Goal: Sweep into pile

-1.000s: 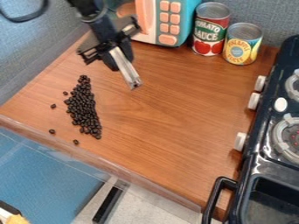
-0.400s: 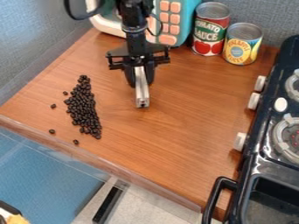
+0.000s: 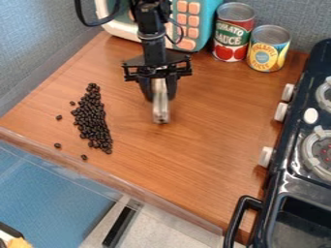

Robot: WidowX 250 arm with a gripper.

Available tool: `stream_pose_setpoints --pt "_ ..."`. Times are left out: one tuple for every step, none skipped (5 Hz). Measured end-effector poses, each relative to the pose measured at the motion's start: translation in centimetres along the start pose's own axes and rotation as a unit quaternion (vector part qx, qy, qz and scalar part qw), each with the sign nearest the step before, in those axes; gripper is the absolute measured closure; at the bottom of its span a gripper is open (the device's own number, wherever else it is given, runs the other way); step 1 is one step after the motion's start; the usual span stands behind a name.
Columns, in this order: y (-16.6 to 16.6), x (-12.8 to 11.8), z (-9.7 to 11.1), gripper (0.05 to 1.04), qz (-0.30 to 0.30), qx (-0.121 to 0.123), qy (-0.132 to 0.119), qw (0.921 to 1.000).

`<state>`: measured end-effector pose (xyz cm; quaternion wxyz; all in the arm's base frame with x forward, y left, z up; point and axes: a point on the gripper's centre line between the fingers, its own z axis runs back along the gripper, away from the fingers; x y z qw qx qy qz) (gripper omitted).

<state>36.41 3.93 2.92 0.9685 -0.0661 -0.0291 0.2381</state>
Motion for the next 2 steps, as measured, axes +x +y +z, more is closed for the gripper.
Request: stream_pose_setpoints --pt "0.8 0.2 0.9 0.105 0.006 -0.022 0.005 0.9997" --pt "0.6 0.6 5.6 0.075 -0.008 -0.047 -0.053 0.9975"
